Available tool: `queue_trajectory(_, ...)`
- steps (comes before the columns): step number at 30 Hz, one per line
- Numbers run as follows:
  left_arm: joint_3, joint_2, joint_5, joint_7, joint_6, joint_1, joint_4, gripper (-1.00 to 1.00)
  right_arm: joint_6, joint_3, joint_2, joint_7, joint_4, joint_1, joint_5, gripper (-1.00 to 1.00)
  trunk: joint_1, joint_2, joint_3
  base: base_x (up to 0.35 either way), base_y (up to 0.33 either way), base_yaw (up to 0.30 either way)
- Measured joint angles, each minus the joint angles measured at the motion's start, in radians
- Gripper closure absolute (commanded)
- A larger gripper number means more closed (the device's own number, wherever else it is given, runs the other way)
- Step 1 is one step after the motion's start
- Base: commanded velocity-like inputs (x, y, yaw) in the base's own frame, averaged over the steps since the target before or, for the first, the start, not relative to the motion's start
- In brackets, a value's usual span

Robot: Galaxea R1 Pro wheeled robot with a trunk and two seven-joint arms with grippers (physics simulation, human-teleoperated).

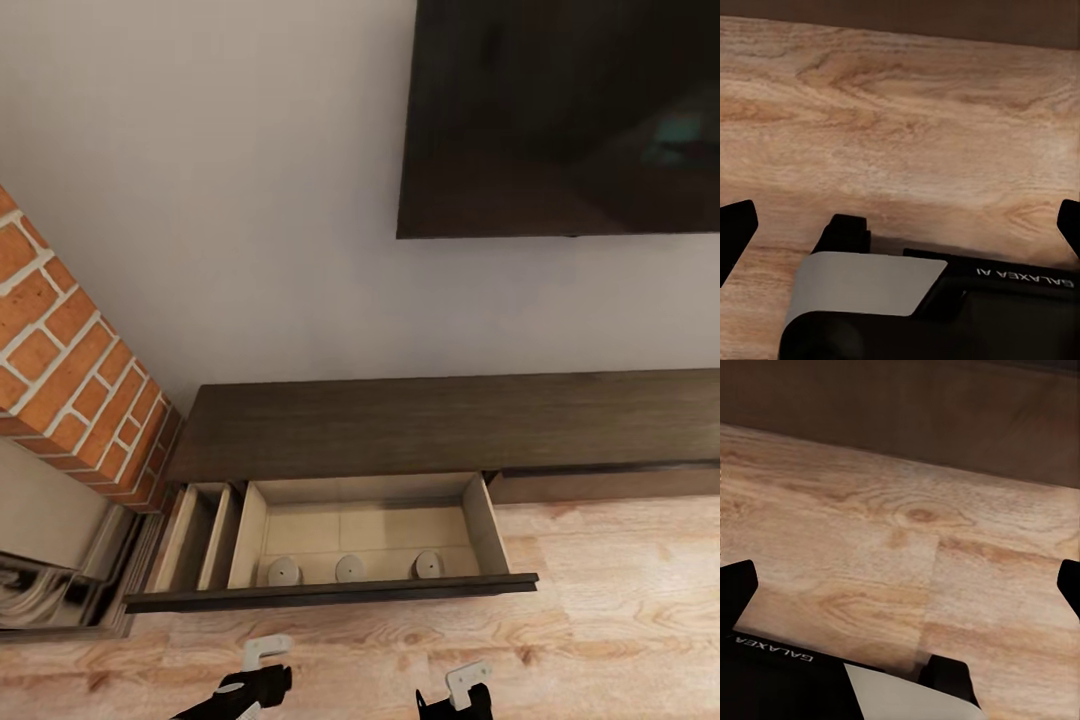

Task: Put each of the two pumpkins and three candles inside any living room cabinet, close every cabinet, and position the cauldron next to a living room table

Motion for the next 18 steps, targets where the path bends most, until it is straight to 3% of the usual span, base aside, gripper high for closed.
queue_trajectory(1,0.0,0.0,0.029,0.002,-0.002,0.0,0.002,-1.0,0.0,0.0,0.003,0.0,0.0,0.0,0.0,-1.0,0.004,-0.007,-0.003,0.0,0.0,0.0)
queue_trajectory(5,0.0,0.001,0.056,0.002,-0.005,-0.001,0.004,-1.0,0.0,0.0,0.005,0.0,0.001,0.0,0.0,-1.0,0.019,-0.035,-0.016,0.0,0.0,0.0)
queue_trajectory(18,-0.003,0.0,0.052,-0.006,-0.009,0.001,0.001,-1.0,0.0,0.0,0.006,0.0,0.001,0.0,0.0,-1.0,0.069,-0.126,-0.056,0.0,0.0,0.0)
